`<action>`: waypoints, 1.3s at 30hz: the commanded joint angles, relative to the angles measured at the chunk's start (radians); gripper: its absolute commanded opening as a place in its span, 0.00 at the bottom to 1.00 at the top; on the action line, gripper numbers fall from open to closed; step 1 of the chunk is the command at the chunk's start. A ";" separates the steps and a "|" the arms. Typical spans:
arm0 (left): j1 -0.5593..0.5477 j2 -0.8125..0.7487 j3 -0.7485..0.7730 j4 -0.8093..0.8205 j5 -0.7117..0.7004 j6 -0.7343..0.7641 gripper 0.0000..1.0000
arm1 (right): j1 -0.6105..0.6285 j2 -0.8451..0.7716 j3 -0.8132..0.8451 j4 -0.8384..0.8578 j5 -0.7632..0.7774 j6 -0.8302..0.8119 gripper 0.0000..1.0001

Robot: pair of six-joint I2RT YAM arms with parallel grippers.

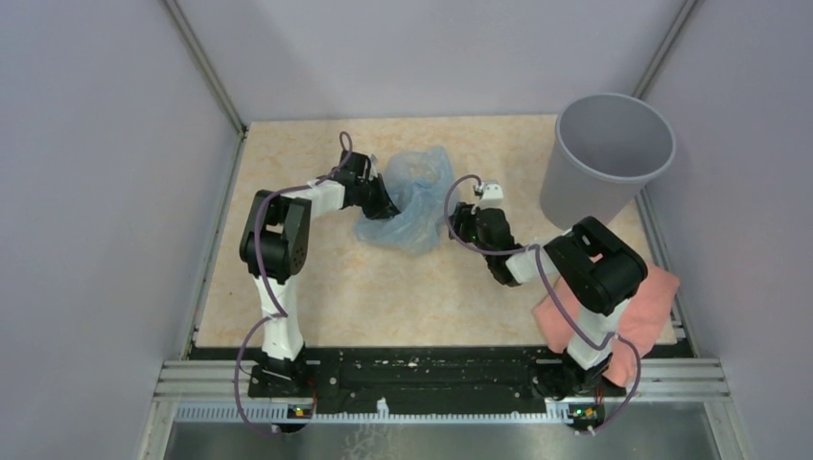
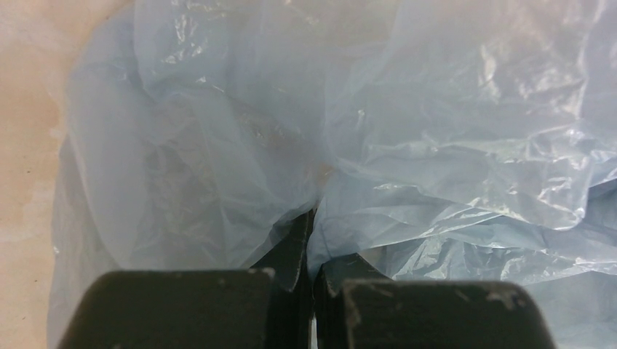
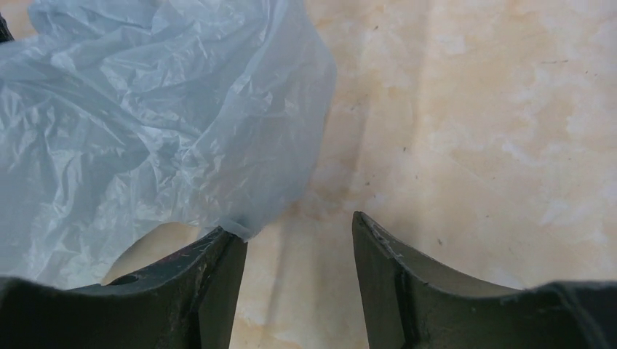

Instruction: Put the trash bags into the trash bin

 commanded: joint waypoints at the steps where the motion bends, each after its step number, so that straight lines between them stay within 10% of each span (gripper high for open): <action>1: 0.006 0.066 -0.002 -0.103 -0.077 0.044 0.00 | 0.020 0.006 0.062 0.137 0.070 0.022 0.56; 10: 0.006 0.077 0.026 -0.121 -0.076 0.046 0.00 | 0.023 0.074 0.164 0.093 0.066 0.036 0.52; 15: 0.023 0.079 0.039 -0.123 -0.116 0.042 0.00 | 0.024 -0.048 0.192 -0.128 0.158 0.030 0.00; 25: 0.112 0.018 0.005 -0.097 -0.256 0.027 0.00 | 0.008 -0.548 0.385 -1.018 0.109 -0.062 0.00; 39: 0.039 -0.320 -0.161 -0.001 -0.105 0.008 0.00 | 0.060 -0.381 0.613 -1.225 -0.079 -0.073 0.11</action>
